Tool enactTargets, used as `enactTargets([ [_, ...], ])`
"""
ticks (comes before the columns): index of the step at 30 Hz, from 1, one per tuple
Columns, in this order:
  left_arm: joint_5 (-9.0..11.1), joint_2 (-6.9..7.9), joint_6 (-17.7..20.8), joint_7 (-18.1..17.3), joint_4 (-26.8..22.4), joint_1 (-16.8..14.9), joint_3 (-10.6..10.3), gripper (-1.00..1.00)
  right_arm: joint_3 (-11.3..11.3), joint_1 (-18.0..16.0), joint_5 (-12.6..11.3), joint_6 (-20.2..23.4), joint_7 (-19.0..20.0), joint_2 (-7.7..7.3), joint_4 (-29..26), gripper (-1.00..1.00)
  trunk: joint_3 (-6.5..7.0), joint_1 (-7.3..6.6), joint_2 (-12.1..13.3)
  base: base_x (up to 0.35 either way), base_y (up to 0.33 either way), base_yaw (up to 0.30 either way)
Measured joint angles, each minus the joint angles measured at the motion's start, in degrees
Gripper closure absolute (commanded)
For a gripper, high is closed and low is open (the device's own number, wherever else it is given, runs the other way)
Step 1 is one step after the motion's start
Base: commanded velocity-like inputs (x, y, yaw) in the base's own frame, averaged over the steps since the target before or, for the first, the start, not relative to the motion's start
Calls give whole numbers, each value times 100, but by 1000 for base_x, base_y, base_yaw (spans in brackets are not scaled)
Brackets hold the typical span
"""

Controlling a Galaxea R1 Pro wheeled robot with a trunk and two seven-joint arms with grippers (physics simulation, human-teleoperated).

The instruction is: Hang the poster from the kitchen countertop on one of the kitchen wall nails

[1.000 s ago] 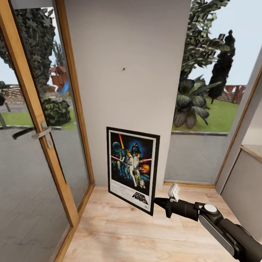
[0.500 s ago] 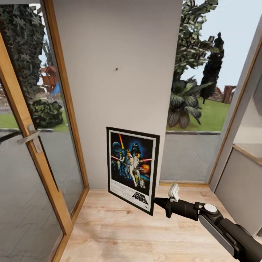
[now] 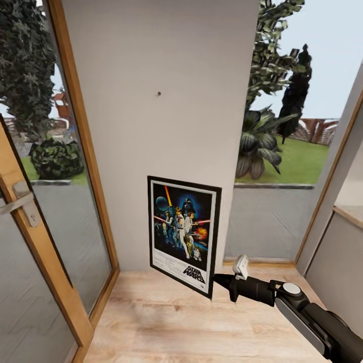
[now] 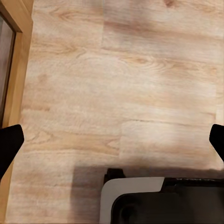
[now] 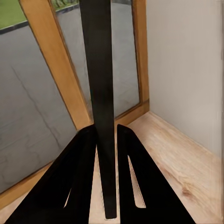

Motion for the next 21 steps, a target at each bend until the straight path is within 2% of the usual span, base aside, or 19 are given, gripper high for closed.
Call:
enactTargets([
  [21, 2, 0, 0, -1, 17, 0, 3, -100, 1, -1, -2, -6, -10, 0, 0, 100, 0, 0, 0, 337, 0, 0],
])
